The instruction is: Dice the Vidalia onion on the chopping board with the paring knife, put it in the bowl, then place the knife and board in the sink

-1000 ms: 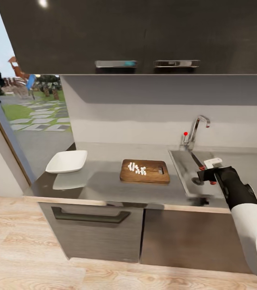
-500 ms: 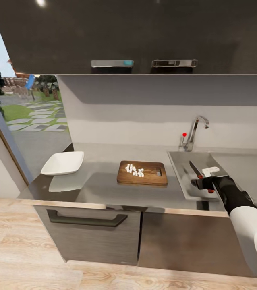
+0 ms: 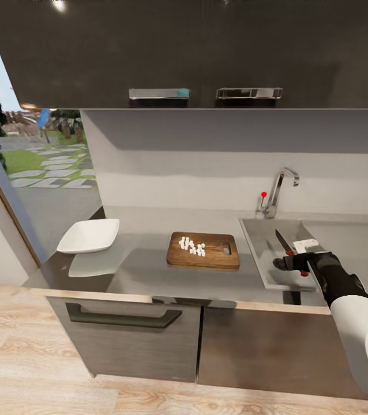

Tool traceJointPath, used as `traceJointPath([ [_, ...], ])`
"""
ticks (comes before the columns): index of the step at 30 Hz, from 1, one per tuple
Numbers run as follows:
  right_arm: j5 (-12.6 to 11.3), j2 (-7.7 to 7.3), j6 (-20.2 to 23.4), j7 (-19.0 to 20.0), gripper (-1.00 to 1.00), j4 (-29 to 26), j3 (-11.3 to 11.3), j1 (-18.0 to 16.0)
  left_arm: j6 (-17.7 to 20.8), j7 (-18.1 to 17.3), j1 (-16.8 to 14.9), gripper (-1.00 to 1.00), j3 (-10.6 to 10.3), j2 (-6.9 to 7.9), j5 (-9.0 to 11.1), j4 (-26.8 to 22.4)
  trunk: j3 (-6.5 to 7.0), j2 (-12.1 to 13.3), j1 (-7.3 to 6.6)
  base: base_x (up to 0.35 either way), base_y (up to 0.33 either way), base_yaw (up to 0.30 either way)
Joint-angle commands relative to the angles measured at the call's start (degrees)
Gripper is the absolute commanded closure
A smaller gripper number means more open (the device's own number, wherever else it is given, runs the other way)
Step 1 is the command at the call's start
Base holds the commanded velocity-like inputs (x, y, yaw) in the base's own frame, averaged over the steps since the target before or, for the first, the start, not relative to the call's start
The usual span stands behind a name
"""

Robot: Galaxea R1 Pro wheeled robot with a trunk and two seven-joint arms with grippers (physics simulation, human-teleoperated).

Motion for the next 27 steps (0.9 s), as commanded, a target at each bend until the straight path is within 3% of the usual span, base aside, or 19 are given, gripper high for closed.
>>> traceJointPath([
  [1,0.61,0.02,0.26,0.51,1.00,-0.16,-0.33,-0.03,-0.22,0.01,-0.11,-1.00,-0.50,-0.03,0.54,0.25,0.12,0.38,-0.23,0.000,0.000,0.000],
  [8,0.61,-0.06,0.64,0.49,1.00,0.03,-0.85,-0.03,-0.14,-0.04,-0.12,-1.00,-0.55,0.80,0.52,0.16,1.38,3.18,-1.76,0.000,0.000,0.000],
  [27,0.61,-0.24,2.74,0.64,1.00,2.08,-2.32,-0.03,-0.14,-0.11,-0.11,-1.00,-0.55,0.94,0.52,0.16,4.79,10.80,-5.94,0.000,0.000,0.000],
])
